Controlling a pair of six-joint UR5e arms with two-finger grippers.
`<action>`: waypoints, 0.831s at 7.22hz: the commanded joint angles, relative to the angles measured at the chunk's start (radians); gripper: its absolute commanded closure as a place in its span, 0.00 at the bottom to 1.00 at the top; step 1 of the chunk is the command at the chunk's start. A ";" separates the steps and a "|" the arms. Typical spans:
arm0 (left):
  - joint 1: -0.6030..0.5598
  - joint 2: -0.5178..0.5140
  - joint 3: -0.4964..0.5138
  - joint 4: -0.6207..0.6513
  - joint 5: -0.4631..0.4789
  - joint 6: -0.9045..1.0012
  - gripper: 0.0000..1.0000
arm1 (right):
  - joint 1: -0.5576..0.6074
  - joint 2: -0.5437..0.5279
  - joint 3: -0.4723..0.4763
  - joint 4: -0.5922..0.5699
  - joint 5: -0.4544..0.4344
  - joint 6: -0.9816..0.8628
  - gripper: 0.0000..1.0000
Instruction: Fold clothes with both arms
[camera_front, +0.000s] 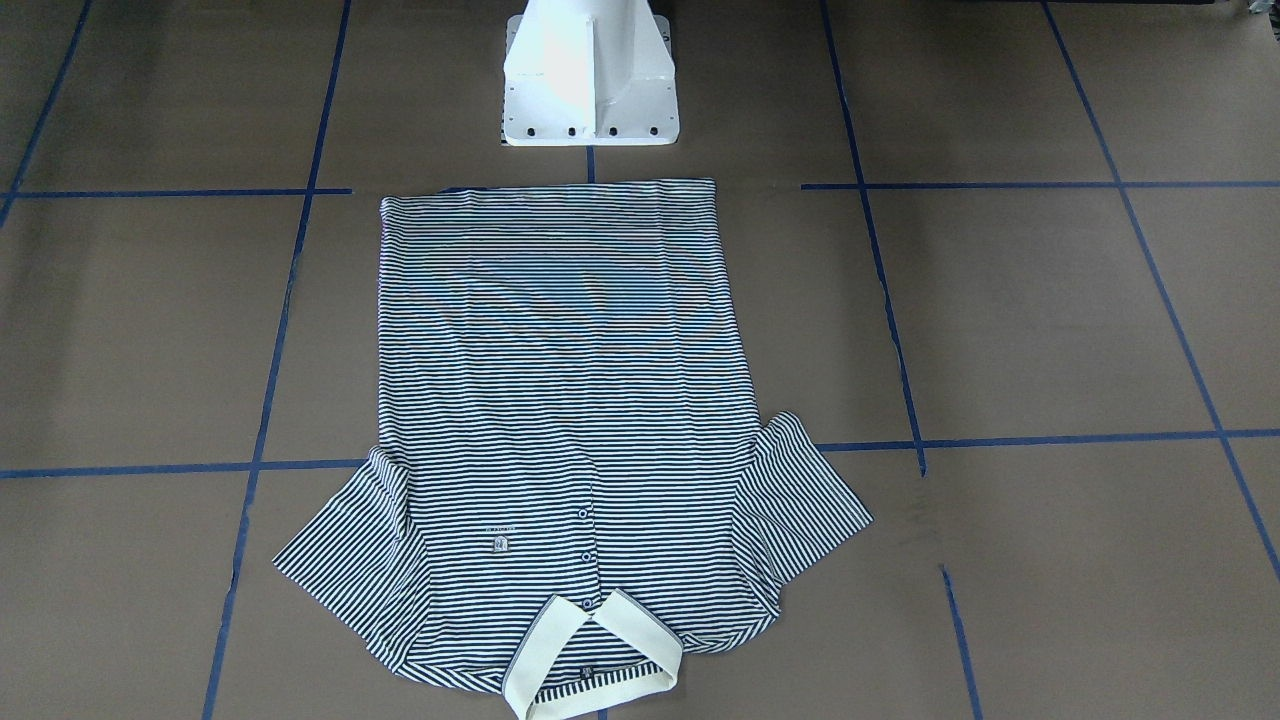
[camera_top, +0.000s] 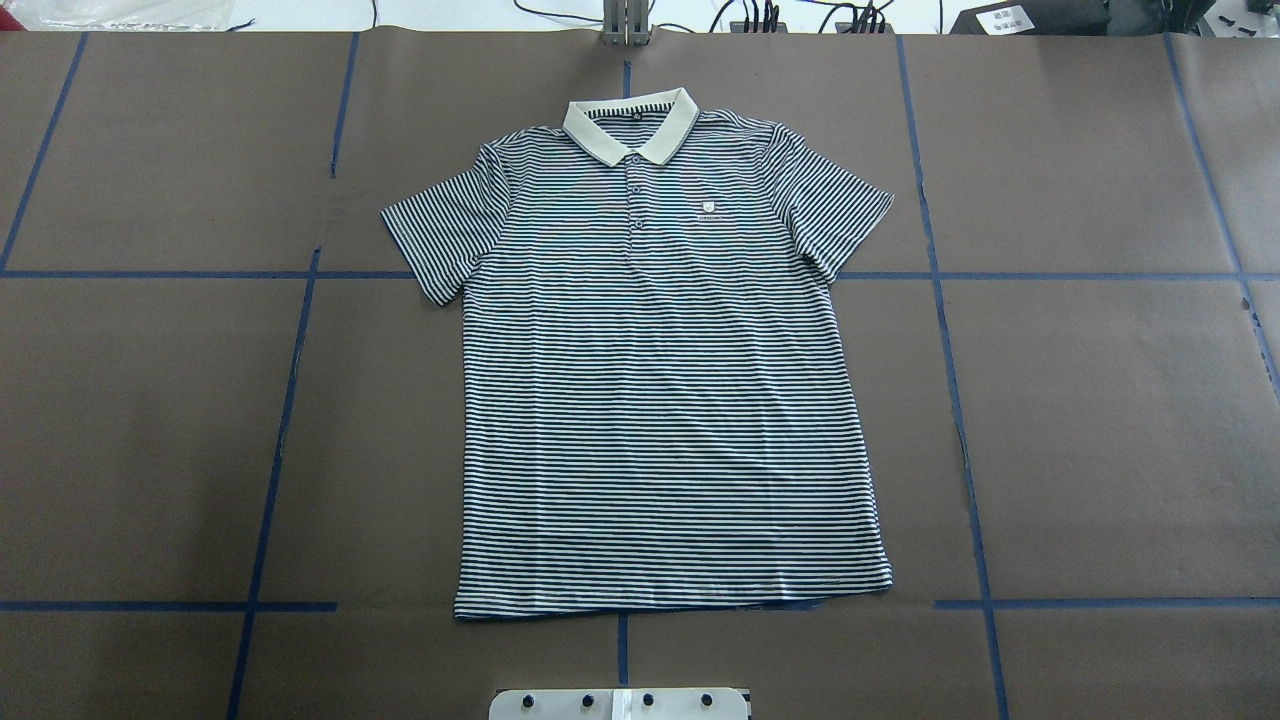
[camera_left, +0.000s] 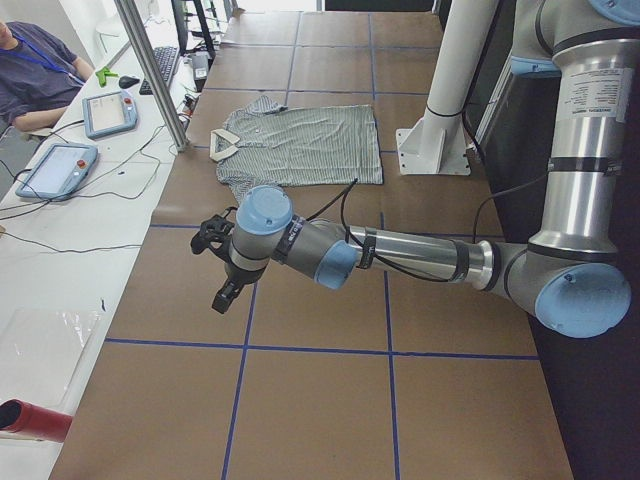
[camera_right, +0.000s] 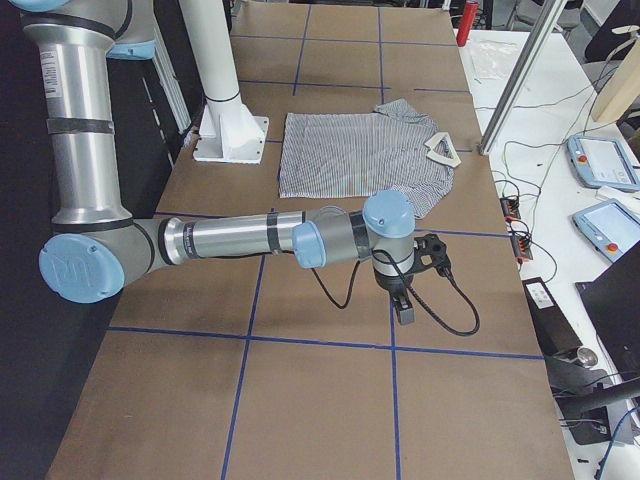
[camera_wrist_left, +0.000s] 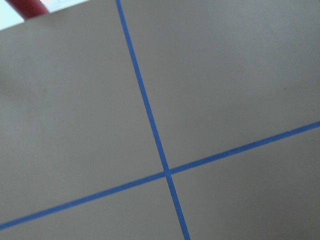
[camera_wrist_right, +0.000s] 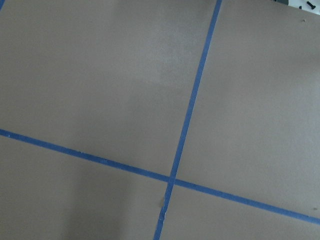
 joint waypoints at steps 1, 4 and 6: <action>0.001 -0.021 0.057 -0.208 -0.002 -0.004 0.00 | 0.000 0.044 -0.059 0.074 0.046 0.075 0.00; 0.001 -0.023 0.055 -0.214 -0.004 -0.002 0.00 | -0.157 0.144 -0.059 0.222 0.028 0.491 0.00; 0.001 -0.021 0.054 -0.214 -0.005 -0.002 0.00 | -0.345 0.256 -0.070 0.278 -0.124 0.859 0.23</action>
